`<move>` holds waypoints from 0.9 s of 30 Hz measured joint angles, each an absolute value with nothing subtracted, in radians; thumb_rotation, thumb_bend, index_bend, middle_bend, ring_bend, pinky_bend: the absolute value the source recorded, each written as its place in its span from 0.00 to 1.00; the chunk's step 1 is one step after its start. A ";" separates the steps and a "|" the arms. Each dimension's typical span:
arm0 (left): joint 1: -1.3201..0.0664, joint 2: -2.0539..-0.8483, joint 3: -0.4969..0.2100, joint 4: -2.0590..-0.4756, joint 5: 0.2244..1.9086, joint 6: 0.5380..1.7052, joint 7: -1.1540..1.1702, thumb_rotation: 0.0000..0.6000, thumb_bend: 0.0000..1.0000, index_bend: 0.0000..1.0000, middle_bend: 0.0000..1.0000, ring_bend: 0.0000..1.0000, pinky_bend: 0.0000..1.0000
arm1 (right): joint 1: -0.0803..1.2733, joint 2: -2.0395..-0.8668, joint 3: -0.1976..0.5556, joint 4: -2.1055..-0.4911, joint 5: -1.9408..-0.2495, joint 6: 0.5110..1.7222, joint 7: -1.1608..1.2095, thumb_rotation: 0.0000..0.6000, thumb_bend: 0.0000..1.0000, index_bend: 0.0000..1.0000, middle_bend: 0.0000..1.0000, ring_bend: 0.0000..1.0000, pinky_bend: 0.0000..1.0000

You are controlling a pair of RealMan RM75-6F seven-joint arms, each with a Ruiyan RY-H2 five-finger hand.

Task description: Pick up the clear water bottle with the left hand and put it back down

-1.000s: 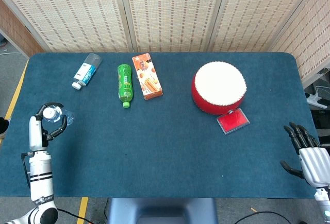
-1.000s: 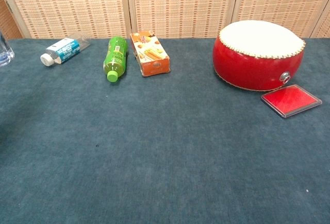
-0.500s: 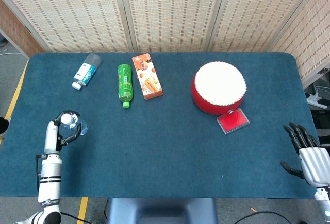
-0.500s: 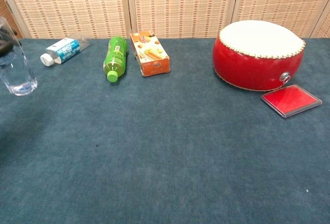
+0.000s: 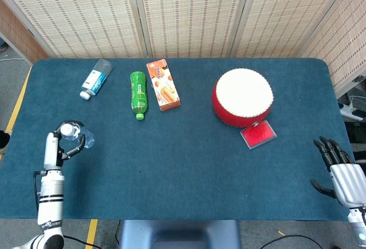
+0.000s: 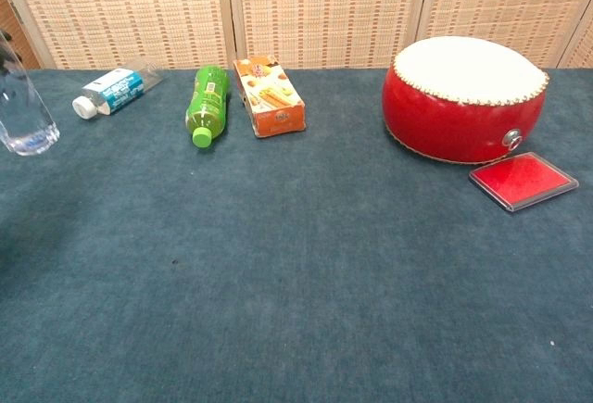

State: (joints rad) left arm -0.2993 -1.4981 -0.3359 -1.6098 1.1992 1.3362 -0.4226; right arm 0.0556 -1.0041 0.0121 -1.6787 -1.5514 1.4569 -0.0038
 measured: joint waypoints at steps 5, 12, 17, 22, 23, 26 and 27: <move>-0.313 -1.577 -0.310 -1.539 1.183 1.314 -0.409 1.00 0.71 0.74 0.75 0.58 0.43 | 0.058 -1.004 0.012 -1.679 -1.547 1.450 -0.007 1.00 0.13 0.00 0.00 0.00 0.19; -0.326 -1.666 -0.298 -1.439 1.167 1.311 -0.387 1.00 0.71 0.61 0.66 0.53 0.43 | 0.059 -1.002 0.011 -1.681 -1.548 1.447 -0.005 1.00 0.13 0.00 0.00 0.00 0.19; -0.330 -1.690 -0.285 -1.395 1.175 1.313 -0.366 1.00 0.69 0.53 0.57 0.50 0.42 | 0.059 -1.002 0.011 -1.681 -1.547 1.447 -0.007 1.00 0.13 0.00 0.00 0.00 0.19; -0.335 -1.712 -0.258 -1.296 1.193 1.308 -0.312 1.00 0.55 0.35 0.42 0.35 0.32 | 0.060 -1.002 0.011 -1.682 -1.546 1.446 -0.009 1.00 0.13 0.00 0.00 0.00 0.19; -0.336 -1.714 -0.252 -1.284 1.196 1.302 -0.305 1.00 0.51 0.28 0.37 0.30 0.29 | 0.060 -1.002 0.011 -1.682 -1.546 1.447 -0.009 1.00 0.13 0.00 0.00 0.00 0.19; -0.338 -1.707 -0.241 -1.286 1.199 1.271 -0.300 1.00 0.44 0.08 0.22 0.18 0.22 | 0.058 -1.003 0.011 -1.682 -1.547 1.450 -0.009 1.00 0.13 0.00 0.00 0.00 0.19; -0.338 -1.702 -0.238 -1.292 1.200 1.263 -0.300 1.00 0.42 0.05 0.19 0.15 0.21 | 0.058 -1.002 0.010 -1.682 -1.548 1.450 -0.009 1.00 0.13 0.00 0.00 0.00 0.19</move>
